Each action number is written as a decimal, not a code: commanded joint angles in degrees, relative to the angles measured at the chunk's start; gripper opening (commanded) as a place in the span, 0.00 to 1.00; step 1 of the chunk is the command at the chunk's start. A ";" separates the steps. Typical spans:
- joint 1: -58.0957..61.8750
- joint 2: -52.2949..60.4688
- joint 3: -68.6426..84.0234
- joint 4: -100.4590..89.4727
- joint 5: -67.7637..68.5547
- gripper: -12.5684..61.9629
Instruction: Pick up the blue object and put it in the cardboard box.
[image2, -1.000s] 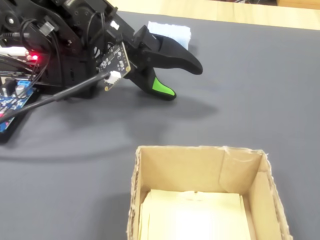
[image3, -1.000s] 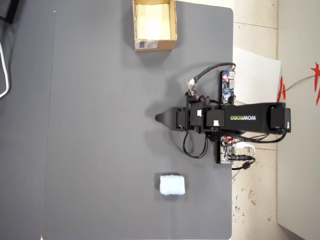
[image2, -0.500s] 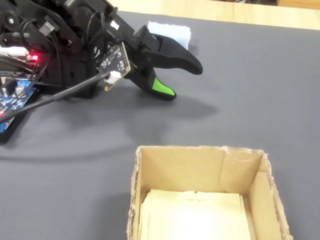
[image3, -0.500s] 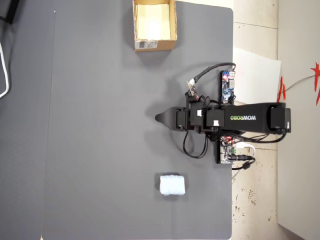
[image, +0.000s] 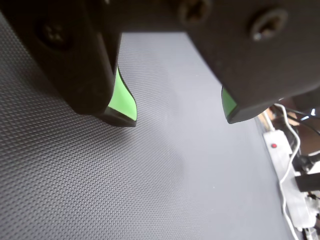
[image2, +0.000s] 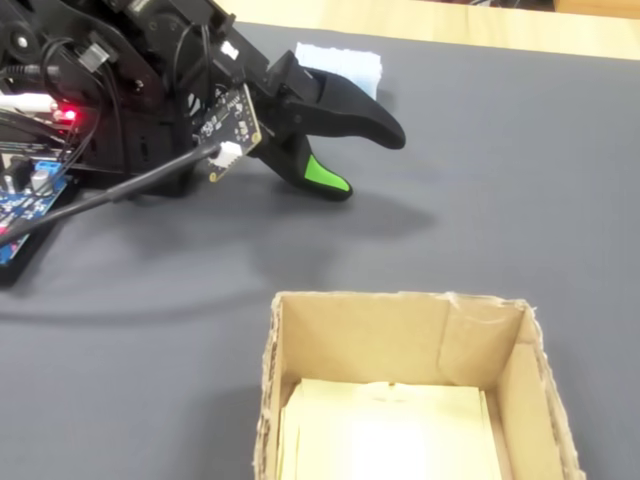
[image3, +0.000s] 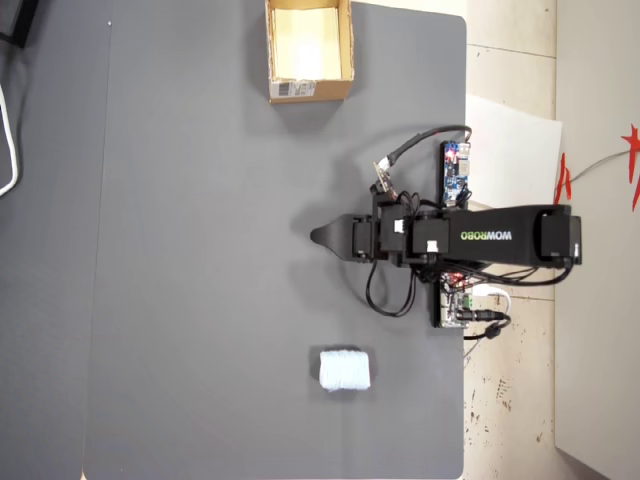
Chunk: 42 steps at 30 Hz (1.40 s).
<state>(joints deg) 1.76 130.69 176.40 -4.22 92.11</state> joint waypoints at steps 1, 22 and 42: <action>-0.18 4.92 2.29 2.37 1.41 0.62; -3.60 4.92 0.35 3.78 6.42 0.62; -18.19 3.25 -14.33 16.70 11.07 0.61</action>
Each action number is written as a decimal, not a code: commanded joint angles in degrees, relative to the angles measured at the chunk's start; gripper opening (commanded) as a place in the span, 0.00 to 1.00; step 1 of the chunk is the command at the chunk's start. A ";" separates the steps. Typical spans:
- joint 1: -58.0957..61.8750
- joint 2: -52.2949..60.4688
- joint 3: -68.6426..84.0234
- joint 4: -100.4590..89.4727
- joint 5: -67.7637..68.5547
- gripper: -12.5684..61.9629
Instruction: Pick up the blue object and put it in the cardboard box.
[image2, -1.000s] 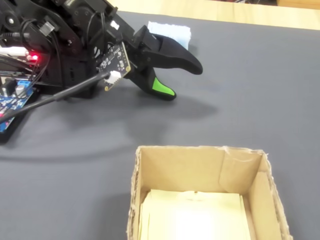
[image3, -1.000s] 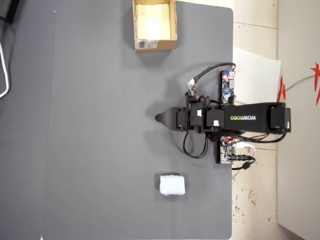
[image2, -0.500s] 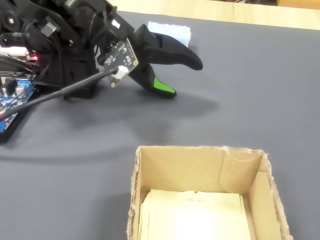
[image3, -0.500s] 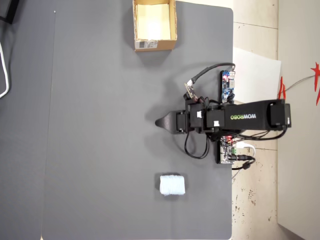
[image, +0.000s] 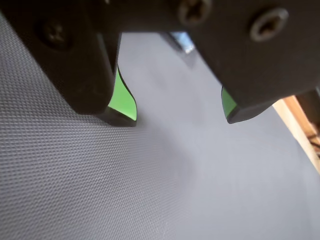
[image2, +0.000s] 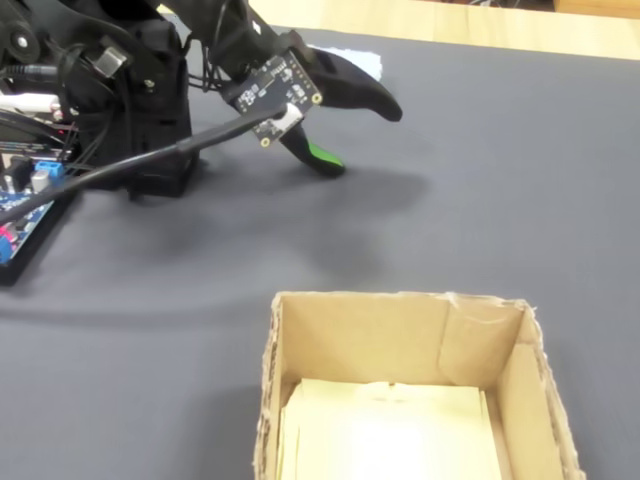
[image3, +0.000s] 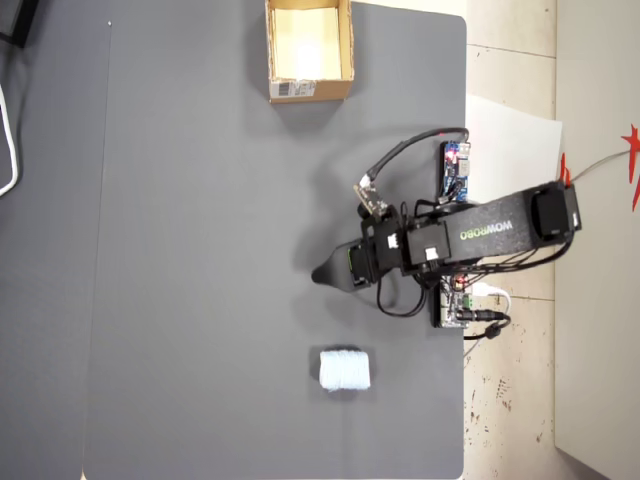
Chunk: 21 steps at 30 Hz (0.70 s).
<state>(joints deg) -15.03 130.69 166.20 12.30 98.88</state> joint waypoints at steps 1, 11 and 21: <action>-2.29 2.99 -4.57 0.53 4.48 0.61; -12.30 -0.79 -11.25 3.08 12.48 0.61; -23.29 -5.36 -15.82 11.43 22.32 0.61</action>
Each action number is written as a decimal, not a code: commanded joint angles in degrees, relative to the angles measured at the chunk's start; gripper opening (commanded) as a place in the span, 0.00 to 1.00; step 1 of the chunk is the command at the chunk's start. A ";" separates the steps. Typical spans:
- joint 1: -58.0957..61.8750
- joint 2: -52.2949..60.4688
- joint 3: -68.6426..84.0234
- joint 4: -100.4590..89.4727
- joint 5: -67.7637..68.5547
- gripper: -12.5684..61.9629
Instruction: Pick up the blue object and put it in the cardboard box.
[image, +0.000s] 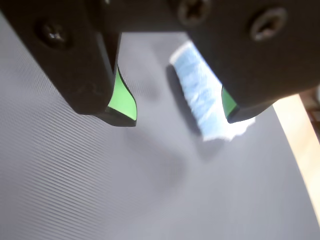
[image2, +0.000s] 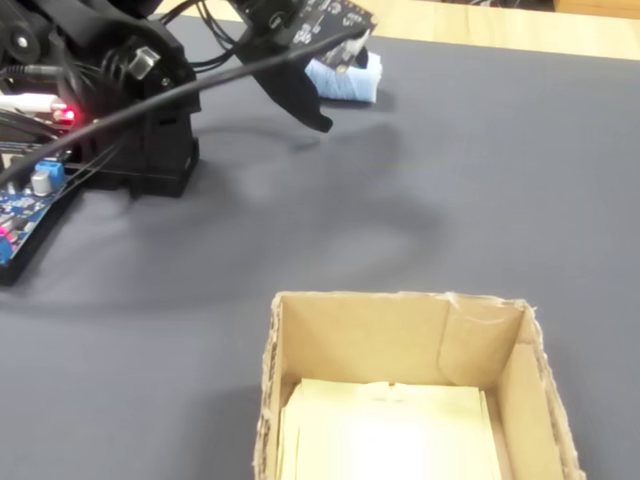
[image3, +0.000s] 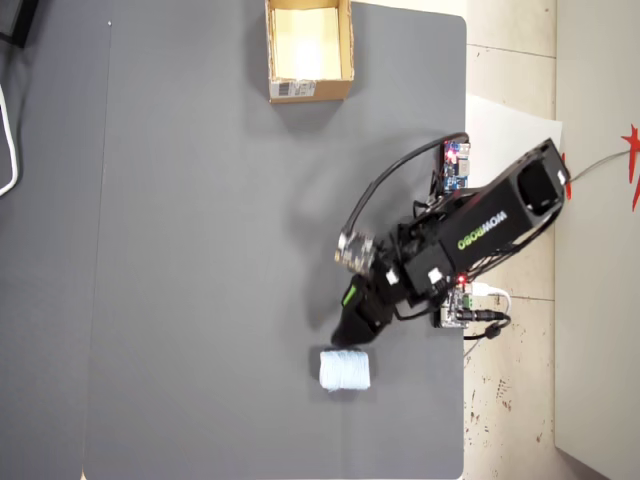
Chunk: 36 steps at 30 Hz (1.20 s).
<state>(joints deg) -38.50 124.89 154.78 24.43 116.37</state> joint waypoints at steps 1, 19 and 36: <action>-0.79 -0.09 -5.01 -0.35 5.71 0.61; -8.70 -6.68 -17.67 11.51 6.24 0.61; -18.02 -15.47 -27.51 22.15 6.06 0.61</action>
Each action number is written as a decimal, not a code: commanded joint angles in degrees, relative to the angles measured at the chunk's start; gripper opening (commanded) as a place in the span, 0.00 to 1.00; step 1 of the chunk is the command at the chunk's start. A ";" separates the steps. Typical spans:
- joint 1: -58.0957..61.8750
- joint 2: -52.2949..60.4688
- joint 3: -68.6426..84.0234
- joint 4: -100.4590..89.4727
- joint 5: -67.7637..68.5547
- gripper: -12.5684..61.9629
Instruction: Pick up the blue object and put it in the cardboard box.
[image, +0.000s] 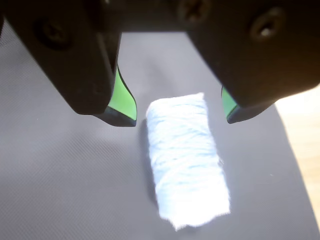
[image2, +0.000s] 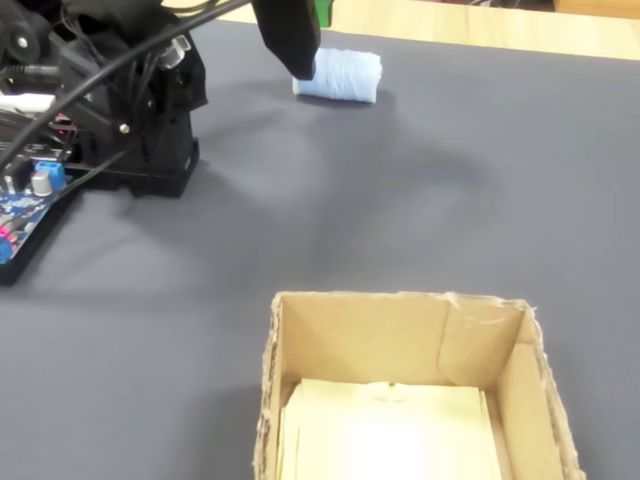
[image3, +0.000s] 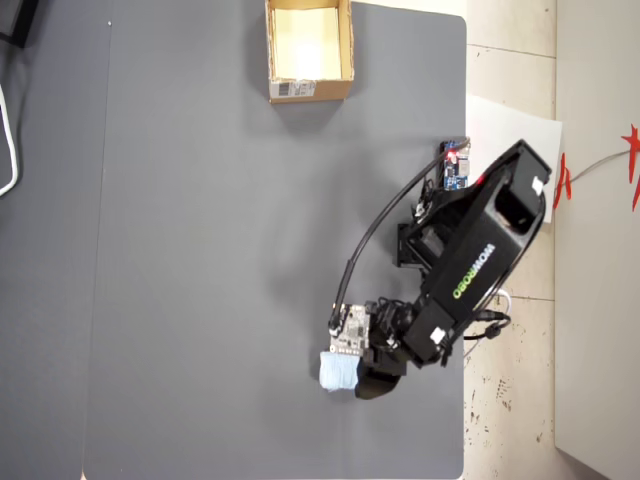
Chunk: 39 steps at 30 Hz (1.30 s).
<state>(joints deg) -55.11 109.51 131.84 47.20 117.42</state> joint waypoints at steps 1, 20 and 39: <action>-1.76 -1.23 -4.75 -0.70 4.92 0.61; -0.09 -15.03 -5.01 -12.74 0.79 0.48; 15.91 0.88 2.72 -18.37 -13.54 0.31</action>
<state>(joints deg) -39.64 108.72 136.58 32.08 103.89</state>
